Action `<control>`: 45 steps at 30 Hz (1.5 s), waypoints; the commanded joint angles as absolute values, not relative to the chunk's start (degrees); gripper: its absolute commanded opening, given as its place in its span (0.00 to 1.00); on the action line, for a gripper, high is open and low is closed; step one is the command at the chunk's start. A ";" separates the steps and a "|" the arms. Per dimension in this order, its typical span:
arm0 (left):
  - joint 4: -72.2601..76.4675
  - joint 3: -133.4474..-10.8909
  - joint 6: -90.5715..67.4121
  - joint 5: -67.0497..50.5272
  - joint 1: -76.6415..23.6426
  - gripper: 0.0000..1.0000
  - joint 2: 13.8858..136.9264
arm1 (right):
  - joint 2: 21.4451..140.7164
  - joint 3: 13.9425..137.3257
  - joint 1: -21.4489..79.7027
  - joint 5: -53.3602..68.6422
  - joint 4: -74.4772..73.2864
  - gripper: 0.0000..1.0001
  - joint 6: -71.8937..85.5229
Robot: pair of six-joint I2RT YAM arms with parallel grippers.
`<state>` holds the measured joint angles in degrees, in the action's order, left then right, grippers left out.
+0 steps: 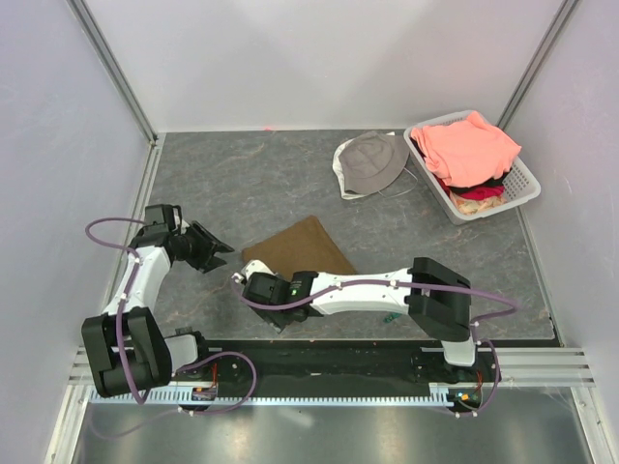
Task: Fold the napkin into a case and place the utensils inside
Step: Fold the lower triangle-folded napkin at the center of the board.
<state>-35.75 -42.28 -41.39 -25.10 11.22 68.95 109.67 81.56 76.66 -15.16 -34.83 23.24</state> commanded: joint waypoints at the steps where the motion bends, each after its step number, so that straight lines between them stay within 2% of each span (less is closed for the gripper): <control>1: -30.51 -40.96 -43.15 -33.55 12.21 0.50 69.17 | 112.76 83.50 76.64 -14.24 -33.84 0.60 24.08; 9: -21.71 -36.83 -45.44 -38.94 12.92 0.52 66.18 | 115.57 80.34 76.73 -13.62 -30.33 0.56 25.05; 12: -21.53 -37.09 -45.09 -39.81 13.18 0.54 67.06 | 116.01 78.32 76.64 -15.98 -30.23 0.48 26.45; 18: -19.69 -35.78 -45.09 -40.69 13.18 0.63 67.32 | 116.02 76.20 76.73 -19.86 -30.23 0.27 27.42; 23: -18.46 -33.32 -44.91 -41.75 13.18 0.67 68.29 | 112.43 78.92 76.38 -19.69 -29.62 0.00 28.21; 31: -17.67 -29.89 -45.79 -38.67 11.17 0.69 66.71 | 103.45 77.43 70.76 -12.58 -26.19 0.00 30.41; 45: -6.69 -30.58 -53.26 -36.91 7.74 0.70 77.42 | 94.40 70.84 63.55 -0.62 -20.13 0.00 32.78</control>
<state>-12.91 -29.58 -49.10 -37.39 8.54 74.98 97.14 71.83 64.29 -3.99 -22.98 31.55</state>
